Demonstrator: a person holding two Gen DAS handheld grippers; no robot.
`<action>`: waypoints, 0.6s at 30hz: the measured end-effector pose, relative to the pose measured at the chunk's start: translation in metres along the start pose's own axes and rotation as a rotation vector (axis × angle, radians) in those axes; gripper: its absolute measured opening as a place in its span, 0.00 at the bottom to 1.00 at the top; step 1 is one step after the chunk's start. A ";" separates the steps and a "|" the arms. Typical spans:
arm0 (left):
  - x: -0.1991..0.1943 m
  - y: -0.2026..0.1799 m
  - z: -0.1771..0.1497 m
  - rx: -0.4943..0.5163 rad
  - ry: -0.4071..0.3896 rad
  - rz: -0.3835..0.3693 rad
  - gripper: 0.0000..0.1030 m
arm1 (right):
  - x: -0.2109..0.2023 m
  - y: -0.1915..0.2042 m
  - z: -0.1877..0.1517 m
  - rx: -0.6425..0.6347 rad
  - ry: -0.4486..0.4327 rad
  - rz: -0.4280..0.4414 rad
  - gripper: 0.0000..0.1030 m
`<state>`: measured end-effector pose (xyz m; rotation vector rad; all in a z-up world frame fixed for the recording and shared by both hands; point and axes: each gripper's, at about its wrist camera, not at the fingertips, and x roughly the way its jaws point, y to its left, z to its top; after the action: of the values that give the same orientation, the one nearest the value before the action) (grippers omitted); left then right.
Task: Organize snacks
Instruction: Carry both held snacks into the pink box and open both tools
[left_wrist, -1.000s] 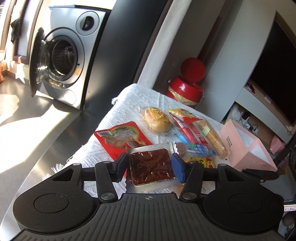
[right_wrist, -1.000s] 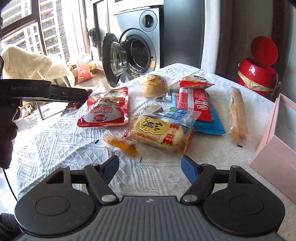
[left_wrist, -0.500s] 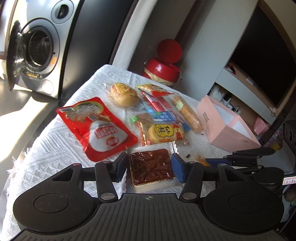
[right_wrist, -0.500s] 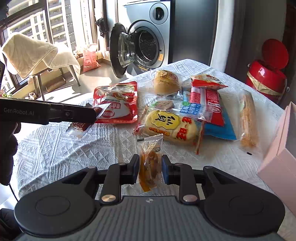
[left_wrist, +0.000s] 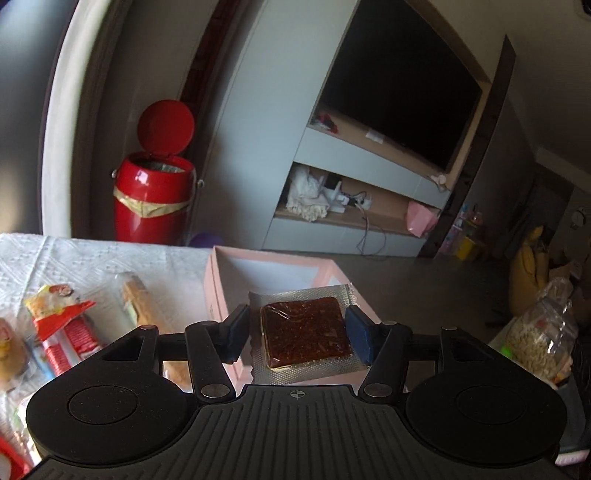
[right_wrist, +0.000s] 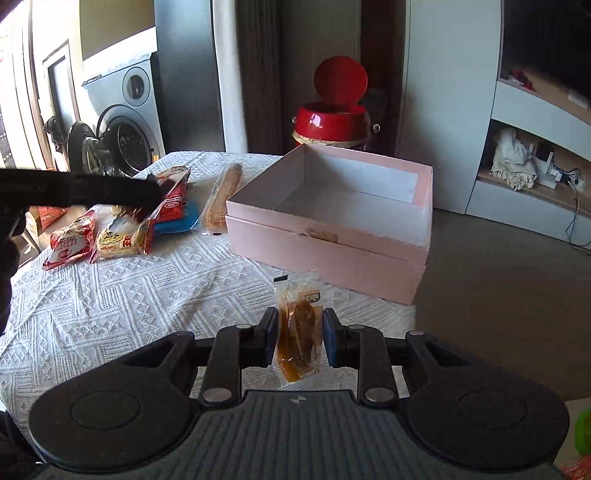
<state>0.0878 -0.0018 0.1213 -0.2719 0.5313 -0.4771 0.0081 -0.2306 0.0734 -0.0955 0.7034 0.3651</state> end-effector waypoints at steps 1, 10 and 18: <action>0.015 0.004 0.009 -0.020 -0.010 0.008 0.63 | 0.000 -0.003 0.004 0.008 -0.013 0.001 0.24; 0.020 0.042 -0.004 -0.089 -0.006 0.042 0.59 | 0.018 -0.006 0.056 0.006 -0.119 0.023 0.24; 0.005 0.084 -0.009 -0.146 -0.003 0.235 0.59 | 0.062 -0.020 0.110 0.034 -0.146 -0.019 0.43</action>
<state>0.1171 0.0670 0.0811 -0.3448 0.5880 -0.2102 0.1259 -0.2079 0.1162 -0.0432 0.5636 0.3379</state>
